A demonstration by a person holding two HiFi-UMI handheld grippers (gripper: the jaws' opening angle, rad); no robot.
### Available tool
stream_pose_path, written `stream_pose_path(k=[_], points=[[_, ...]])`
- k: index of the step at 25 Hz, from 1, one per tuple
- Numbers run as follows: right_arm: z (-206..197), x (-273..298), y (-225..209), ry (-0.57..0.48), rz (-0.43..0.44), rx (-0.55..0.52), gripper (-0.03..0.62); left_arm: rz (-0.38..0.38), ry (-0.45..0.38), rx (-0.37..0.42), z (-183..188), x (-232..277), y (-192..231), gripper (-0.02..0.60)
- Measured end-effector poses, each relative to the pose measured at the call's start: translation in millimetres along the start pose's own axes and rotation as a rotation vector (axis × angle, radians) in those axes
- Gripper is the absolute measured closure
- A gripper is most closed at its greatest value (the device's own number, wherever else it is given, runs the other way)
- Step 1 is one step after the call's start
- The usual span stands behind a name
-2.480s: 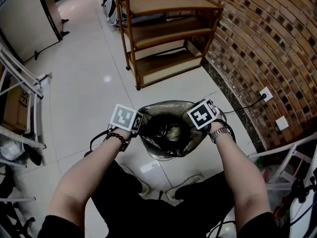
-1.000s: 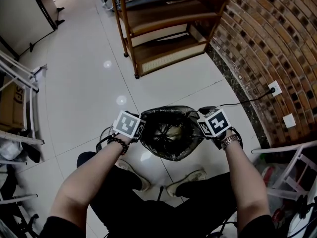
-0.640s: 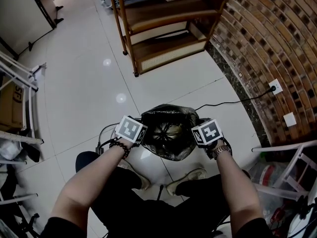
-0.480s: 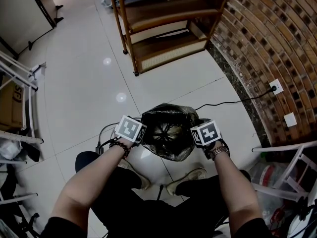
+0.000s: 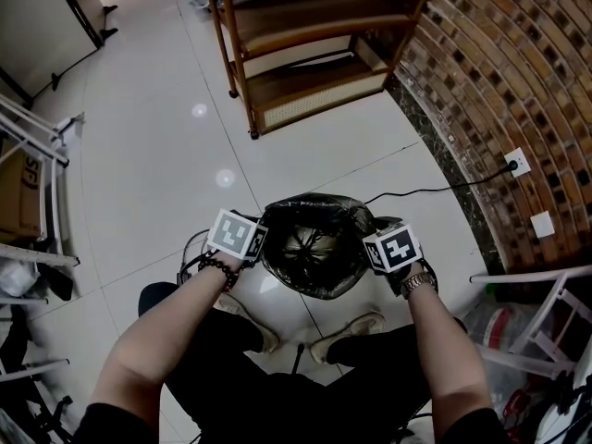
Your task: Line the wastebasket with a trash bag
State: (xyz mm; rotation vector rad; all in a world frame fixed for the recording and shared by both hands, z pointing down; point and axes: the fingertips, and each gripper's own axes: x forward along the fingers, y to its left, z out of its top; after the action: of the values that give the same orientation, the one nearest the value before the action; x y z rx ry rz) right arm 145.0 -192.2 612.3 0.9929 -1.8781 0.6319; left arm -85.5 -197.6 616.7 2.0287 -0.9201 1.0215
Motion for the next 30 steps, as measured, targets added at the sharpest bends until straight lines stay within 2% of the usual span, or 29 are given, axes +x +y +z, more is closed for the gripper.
stream_pose_path(k=[2, 6, 10, 14, 18, 23, 27, 30], points=[[-12, 7, 2, 0.036, 0.017, 0.03, 0.388, -0.023, 0.021, -0.006, -4, 5, -5, 0.4], [-25, 19, 14, 0.077, 0.052, 0.088, 0.388, -0.034, 0.067, -0.017, -17, 19, -9, 0.4], [-34, 31, 17, 0.087, 0.045, 0.109, 0.388, -0.036, 0.095, -0.035, -30, 31, -9, 0.405], [-33, 30, 16, 0.065, 0.033, 0.125, 0.388, -0.032, 0.08, -0.05, -31, 32, -8, 0.408], [-30, 12, 11, 0.027, 0.005, 0.138, 0.388, -0.022, 0.044, -0.021, -16, 25, -4, 0.412], [-49, 15, 26, 0.067, 0.041, 0.186, 0.388, -0.037, 0.066, -0.011, -10, 31, -2, 0.477], [-62, 21, 37, 0.078, 0.084, 0.27, 0.388, -0.037, 0.067, -0.022, -8, 35, 0, 0.477], [-61, 18, 36, 0.059, 0.076, 0.28, 0.388, -0.039, 0.049, -0.022, -9, 31, -3, 0.473]])
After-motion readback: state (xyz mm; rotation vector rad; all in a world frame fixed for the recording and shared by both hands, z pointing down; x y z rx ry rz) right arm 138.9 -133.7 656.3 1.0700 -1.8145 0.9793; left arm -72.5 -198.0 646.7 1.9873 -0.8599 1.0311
